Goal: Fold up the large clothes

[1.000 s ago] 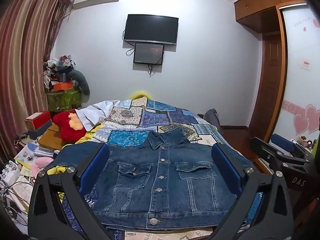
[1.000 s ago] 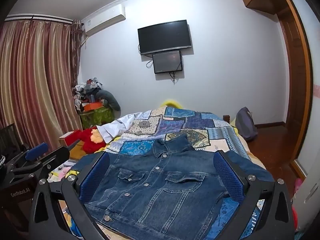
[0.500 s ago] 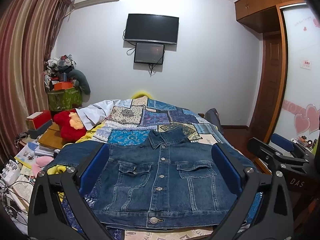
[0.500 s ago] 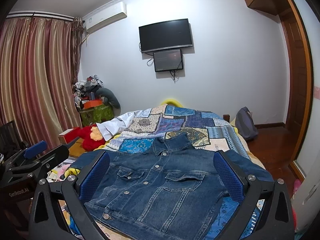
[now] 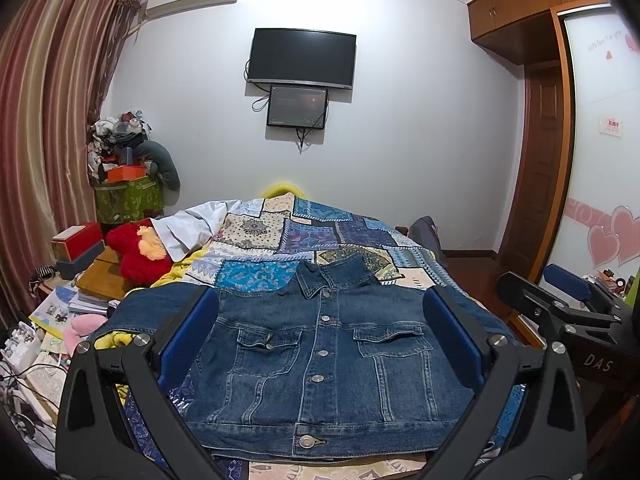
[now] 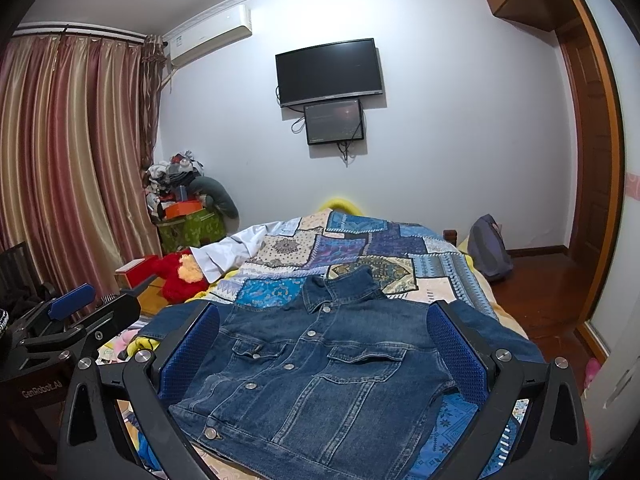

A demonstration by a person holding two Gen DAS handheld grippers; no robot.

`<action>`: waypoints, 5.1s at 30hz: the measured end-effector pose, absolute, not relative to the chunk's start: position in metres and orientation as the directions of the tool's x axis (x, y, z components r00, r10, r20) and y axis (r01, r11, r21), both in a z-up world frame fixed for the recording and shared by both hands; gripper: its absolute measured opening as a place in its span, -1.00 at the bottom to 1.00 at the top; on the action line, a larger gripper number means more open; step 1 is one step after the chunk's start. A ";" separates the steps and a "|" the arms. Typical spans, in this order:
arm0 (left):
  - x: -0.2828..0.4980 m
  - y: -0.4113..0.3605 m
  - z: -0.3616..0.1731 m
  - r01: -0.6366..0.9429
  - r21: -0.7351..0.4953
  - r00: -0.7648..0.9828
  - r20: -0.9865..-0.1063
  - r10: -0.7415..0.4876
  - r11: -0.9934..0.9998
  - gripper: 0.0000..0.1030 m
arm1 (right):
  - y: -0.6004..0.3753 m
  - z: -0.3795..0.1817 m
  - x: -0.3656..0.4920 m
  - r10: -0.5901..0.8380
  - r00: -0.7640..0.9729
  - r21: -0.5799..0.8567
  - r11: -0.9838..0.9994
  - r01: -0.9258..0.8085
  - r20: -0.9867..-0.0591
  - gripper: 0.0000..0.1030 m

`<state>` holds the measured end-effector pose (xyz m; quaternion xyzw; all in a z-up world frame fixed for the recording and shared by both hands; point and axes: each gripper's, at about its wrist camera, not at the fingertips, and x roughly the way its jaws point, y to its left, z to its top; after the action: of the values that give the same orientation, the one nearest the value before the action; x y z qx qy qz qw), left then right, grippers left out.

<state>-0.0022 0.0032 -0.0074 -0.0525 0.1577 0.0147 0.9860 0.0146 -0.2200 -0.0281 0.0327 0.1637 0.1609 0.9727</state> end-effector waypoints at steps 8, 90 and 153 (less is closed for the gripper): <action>-0.004 0.003 -0.008 -0.043 -0.095 0.951 -0.308 0.011 0.995 1.00 | -0.220 -0.028 0.014 0.325 0.894 0.116 0.946 -0.304 -0.308 1.00; 0.201 0.293 -0.239 -0.467 -0.412 0.568 -0.818 -0.092 0.782 0.06 | -0.083 -0.235 0.353 0.390 0.213 0.281 0.868 -0.410 -0.896 1.00; 0.278 0.090 -0.113 -0.076 0.113 0.736 -0.664 0.132 0.991 -0.78 | -0.254 -0.117 0.270 0.534 0.521 0.493 0.839 -0.230 -0.666 1.00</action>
<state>0.2782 0.0905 -0.1128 0.0391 0.3591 0.0559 0.9308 0.2696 -0.2540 -0.1173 0.1744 0.4356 0.2233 0.8544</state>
